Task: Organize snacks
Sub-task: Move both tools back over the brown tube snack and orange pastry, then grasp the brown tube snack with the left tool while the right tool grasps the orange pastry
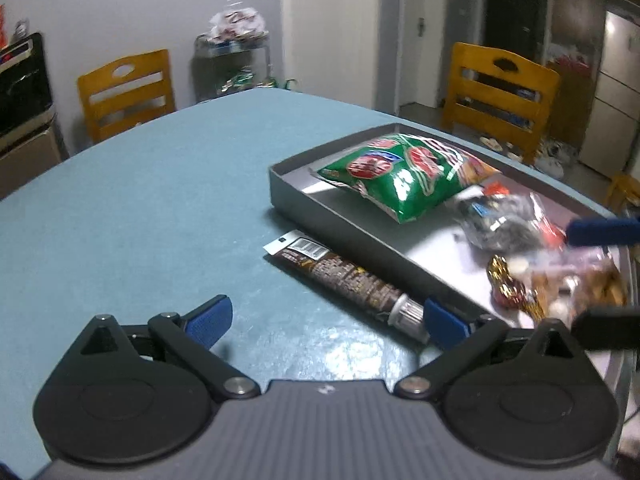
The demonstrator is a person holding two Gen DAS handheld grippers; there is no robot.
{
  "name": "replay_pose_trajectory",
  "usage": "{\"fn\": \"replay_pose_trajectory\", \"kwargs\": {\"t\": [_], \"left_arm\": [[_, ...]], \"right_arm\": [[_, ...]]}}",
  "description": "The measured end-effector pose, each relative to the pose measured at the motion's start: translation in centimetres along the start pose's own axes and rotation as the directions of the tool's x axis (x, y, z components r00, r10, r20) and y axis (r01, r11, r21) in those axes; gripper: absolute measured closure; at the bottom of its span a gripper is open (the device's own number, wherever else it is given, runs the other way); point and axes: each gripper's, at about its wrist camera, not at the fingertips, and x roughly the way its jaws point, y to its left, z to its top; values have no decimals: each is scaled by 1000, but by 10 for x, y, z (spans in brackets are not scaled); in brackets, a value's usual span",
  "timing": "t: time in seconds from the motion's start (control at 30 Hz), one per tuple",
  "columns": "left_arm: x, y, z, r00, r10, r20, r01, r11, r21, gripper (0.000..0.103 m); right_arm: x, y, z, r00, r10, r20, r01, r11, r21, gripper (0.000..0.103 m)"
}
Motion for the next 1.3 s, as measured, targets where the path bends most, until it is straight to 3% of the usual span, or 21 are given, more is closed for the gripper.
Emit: {"fn": "replay_pose_trajectory", "kwargs": {"t": [0.2,0.3,0.5,0.8,0.97,1.1,1.17,1.3], "left_arm": [[2,-8,-2,999,-44,0,44,998,33,0],[4,-14,-3,1000,-1,5,1,998,64,0],[9,-8,-4,999,-5,-35,7,999,45,0],[-1,28,-9,994,96,-47,-96,995,17,0],[-7,24,-4,996,82,14,-82,997,-2,0],[7,5,2,981,191,26,-190,982,-7,0],[18,-2,4,973,228,22,-228,974,-7,3],[32,-2,9,977,215,-4,-215,975,-48,25]], "right_arm": [[-5,-2,1,999,29,16,-29,1000,-1,10],[-9,-2,2,998,55,31,-55,998,-1,10],[-9,0,1,998,57,31,-57,998,-6,10],[-7,2,1,998,56,25,-56,998,-7,10],[-5,5,-1,998,68,18,-68,998,-18,10],[-6,8,-1,997,77,21,-76,997,-26,10],[-8,8,-1,996,80,28,-80,996,-26,10],[-12,7,-3,996,84,31,-83,996,-23,10]]}}
